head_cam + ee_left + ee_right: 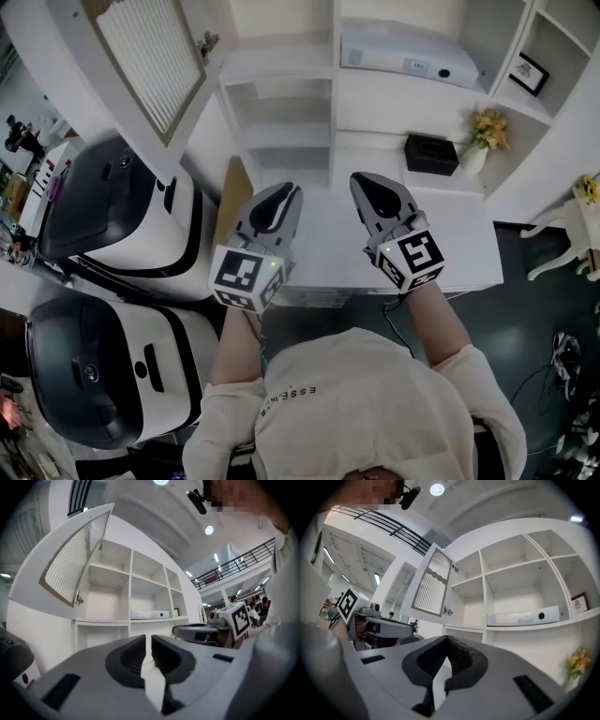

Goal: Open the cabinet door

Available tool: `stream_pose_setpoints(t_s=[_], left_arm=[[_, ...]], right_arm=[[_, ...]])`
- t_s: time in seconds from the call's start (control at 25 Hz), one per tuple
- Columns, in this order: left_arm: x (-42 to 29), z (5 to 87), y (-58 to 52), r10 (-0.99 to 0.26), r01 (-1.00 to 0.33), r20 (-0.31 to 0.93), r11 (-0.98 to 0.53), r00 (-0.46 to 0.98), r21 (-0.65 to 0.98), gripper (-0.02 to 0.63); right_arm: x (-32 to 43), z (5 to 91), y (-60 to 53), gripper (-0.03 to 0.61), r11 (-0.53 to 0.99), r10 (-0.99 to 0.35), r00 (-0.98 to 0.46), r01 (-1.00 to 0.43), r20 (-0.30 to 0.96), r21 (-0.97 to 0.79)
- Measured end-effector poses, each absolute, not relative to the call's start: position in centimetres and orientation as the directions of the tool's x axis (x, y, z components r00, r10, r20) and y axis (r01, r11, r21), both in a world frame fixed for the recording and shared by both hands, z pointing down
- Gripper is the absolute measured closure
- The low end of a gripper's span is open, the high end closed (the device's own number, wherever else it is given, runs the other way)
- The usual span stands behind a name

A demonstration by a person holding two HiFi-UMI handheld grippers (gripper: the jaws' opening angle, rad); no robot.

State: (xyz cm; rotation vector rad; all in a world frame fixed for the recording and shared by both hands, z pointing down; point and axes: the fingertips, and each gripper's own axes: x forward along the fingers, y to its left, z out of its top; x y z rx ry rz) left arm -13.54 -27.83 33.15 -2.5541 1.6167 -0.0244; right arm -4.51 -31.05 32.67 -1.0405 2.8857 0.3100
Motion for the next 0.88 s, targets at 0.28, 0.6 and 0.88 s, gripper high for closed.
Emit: stream_pose_setpoints(t_s=[0.28, 0.6, 0.88], left_arm=[[-13.1, 34.9, -29.0, -0.908, -0.905, -0.016, -0.415, 0.418, -0.097, 0.612], [-13.0, 35.7, -29.9, -0.914, -0.908, 0.01, -0.404, 0.405, -0.111, 0.612], [-12.7, 35.6, -30.3, -0.913, -0.906, 0.013, -0.405, 0.407, -0.123, 0.611]], right_arm=[[-3.3, 33.8, -31.6, 0.569, 0.753, -0.634, -0.765, -0.644, -0.11, 0.136], [-3.2, 34.9, -32.0, 0.569, 0.763, -0.624, -0.776, -0.63, -0.088, 0.146], [-3.2, 35.0, -32.3, 0.569, 0.764, -0.619, -0.78, -0.624, -0.088, 0.161]])
